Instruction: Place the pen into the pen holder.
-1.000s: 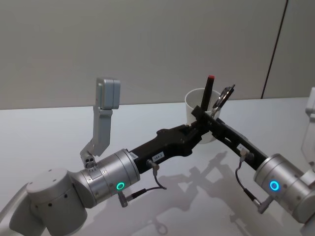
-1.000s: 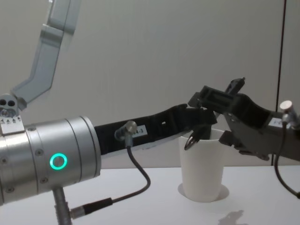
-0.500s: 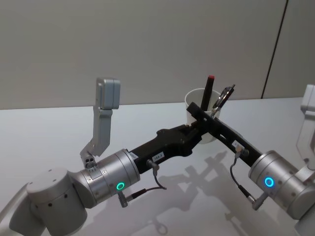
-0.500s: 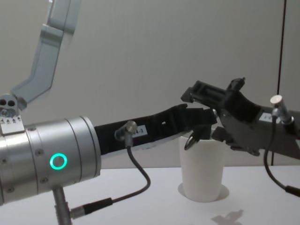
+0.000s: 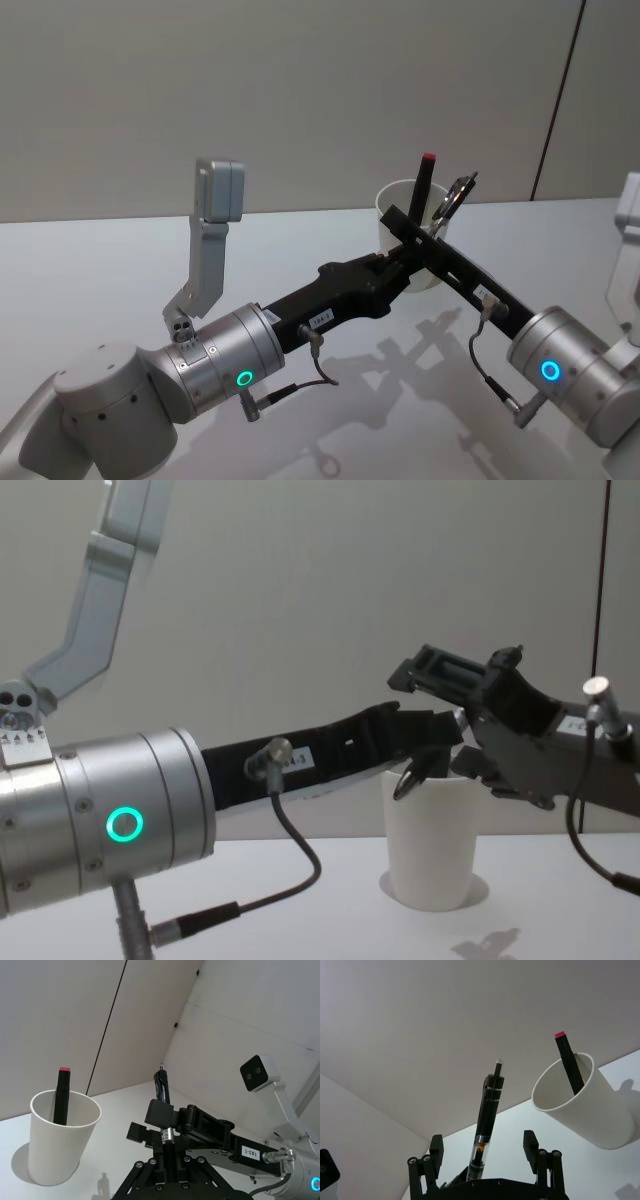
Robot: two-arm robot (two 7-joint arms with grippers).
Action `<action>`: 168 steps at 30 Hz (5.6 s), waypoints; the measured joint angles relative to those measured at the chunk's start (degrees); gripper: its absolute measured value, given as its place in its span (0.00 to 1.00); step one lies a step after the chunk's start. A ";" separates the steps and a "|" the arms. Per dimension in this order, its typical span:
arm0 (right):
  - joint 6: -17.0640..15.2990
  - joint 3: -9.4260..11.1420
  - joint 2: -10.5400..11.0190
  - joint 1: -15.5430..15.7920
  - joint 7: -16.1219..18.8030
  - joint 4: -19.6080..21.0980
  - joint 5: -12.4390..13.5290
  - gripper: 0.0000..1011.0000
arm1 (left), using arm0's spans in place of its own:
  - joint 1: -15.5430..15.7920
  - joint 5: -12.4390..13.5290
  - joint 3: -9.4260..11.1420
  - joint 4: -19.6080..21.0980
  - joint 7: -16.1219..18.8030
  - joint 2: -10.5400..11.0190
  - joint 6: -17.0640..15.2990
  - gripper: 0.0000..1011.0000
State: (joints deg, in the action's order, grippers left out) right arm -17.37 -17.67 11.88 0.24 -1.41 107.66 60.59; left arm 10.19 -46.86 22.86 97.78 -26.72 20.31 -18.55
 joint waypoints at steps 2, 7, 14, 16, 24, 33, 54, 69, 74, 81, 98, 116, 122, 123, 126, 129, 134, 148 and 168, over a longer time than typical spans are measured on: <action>0.08 0.01 0.21 0.17 -0.16 0.13 0.29 0.99 | 0.00 0.00 0.00 0.00 0.00 0.00 0.00 0.12; 0.27 0.04 0.68 0.49 -0.29 0.43 0.85 0.99 | 0.00 0.00 0.00 0.00 0.00 0.00 0.00 0.12; 0.49 -0.01 1.10 0.61 -0.07 0.52 1.31 0.99 | 0.00 0.00 0.00 0.00 0.00 0.00 0.00 0.12; 0.54 -0.05 1.16 0.62 0.05 0.52 1.37 0.99 | 0.00 0.00 0.00 0.00 0.00 0.00 0.00 0.12; 1.06 -0.35 1.25 0.46 0.66 0.33 1.64 0.99 | 0.00 0.00 0.00 0.00 0.00 0.00 0.00 0.12; 1.61 -0.57 1.30 0.26 0.75 0.12 1.92 0.99 | 0.00 0.00 0.00 0.00 0.00 0.00 0.00 0.12; 2.14 -0.78 1.40 0.05 0.51 -0.10 2.16 0.54 | 0.00 0.00 0.00 0.00 0.00 0.00 0.00 0.12; 2.23 -0.84 1.40 0.01 0.57 -0.13 2.25 0.18 | 0.00 0.03 0.01 0.00 0.01 0.00 -0.04 0.12; 2.23 -0.85 1.40 0.01 0.56 -0.12 2.26 0.16 | 0.00 0.04 0.01 0.00 0.01 0.00 -0.04 0.12; 2.25 -0.84 1.41 0.01 0.54 -0.13 2.29 0.16 | 0.00 0.03 0.01 0.00 0.00 0.00 -0.04 0.12; 3.77 -0.07 0.99 -0.42 -0.54 0.41 8.48 0.16 | 0.01 -0.06 -0.05 0.01 -0.03 0.00 0.07 0.32; 4.26 -0.32 0.57 -2.01 -1.34 0.80 9.95 0.16 | 0.00 -0.02 0.00 0.00 -0.03 0.00 0.04 0.91; 5.00 -0.42 0.67 -2.20 -1.63 0.93 9.96 0.16 | 0.00 0.00 0.00 0.00 -0.01 0.00 0.02 0.99; 5.27 -0.42 0.75 -2.23 -1.71 0.98 9.94 0.16 | 0.00 0.00 0.00 0.00 -0.01 0.00 0.01 0.99; 5.66 -0.41 0.87 -2.30 -1.81 1.04 9.80 0.16 | 0.00 0.00 0.00 0.00 0.00 0.00 0.00 0.99; 6.17 -0.27 1.12 -2.46 -1.91 1.08 9.54 0.16 | 0.00 0.00 0.00 0.00 0.00 0.00 0.00 0.99; 7.20 0.19 1.68 -2.95 -1.97 1.03 8.88 0.16 | 0.00 0.01 0.00 0.00 0.00 0.00 0.00 0.99; 9.04 1.42 2.62 -5.49 -1.15 -1.07 6.18 0.16 | 0.00 0.01 0.00 0.00 0.00 0.00 0.00 0.99; 9.94 2.10 1.60 -11.89 2.92 -8.59 1.04 0.16 | 0.00 0.00 0.00 0.00 0.00 0.00 0.00 0.99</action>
State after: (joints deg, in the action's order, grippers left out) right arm -7.43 -15.57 13.49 -11.65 1.51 99.06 61.63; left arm 10.19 -46.86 22.86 97.78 -26.72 20.31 -18.55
